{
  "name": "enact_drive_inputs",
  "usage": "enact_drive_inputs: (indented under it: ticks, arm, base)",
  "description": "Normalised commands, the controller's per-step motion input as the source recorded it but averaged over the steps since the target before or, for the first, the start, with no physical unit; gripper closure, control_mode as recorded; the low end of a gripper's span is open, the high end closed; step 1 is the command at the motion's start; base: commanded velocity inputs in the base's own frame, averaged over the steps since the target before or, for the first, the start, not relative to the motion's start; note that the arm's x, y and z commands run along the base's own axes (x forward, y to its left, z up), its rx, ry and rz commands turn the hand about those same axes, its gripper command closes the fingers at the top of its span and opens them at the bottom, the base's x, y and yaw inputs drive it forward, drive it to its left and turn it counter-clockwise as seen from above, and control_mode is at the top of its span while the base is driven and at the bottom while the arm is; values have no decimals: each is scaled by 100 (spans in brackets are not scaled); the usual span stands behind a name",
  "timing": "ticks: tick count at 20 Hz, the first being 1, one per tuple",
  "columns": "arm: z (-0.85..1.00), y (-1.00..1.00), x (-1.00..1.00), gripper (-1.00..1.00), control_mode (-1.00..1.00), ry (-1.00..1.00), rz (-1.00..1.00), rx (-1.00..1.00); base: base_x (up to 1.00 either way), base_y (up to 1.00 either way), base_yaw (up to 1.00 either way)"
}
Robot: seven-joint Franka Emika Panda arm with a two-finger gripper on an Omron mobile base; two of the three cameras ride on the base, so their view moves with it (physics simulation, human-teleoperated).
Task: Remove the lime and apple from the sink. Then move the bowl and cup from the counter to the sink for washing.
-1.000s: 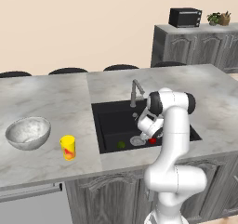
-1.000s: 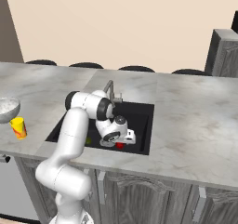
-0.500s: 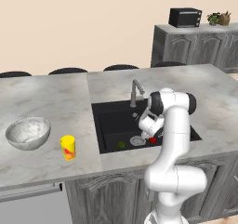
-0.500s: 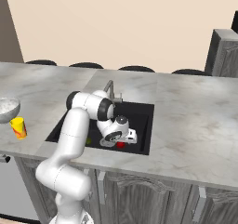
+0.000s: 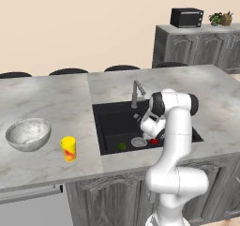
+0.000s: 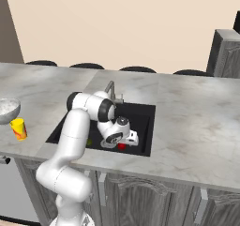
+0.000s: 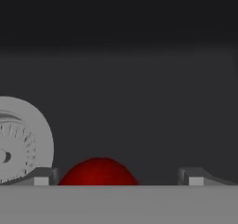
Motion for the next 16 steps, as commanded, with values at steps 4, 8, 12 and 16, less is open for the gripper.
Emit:
enact_drive_inputs:
  ticks: [4, 8, 12, 16]
  arm:
    - [-4, 1, -19, -100, -100, 0, -6, 0]
    - [0, 4, -18, -100, -100, 0, -5, 0]
    - [-1, 7, -9, -100, -100, 0, -4, 0]
    - [-8, 10, 1, -100, -100, 0, -2, 0]
  base:
    - [0, 0, 0]
    - [0, 0, 0]
    - [0, 0, 0]
    - [0, 0, 0]
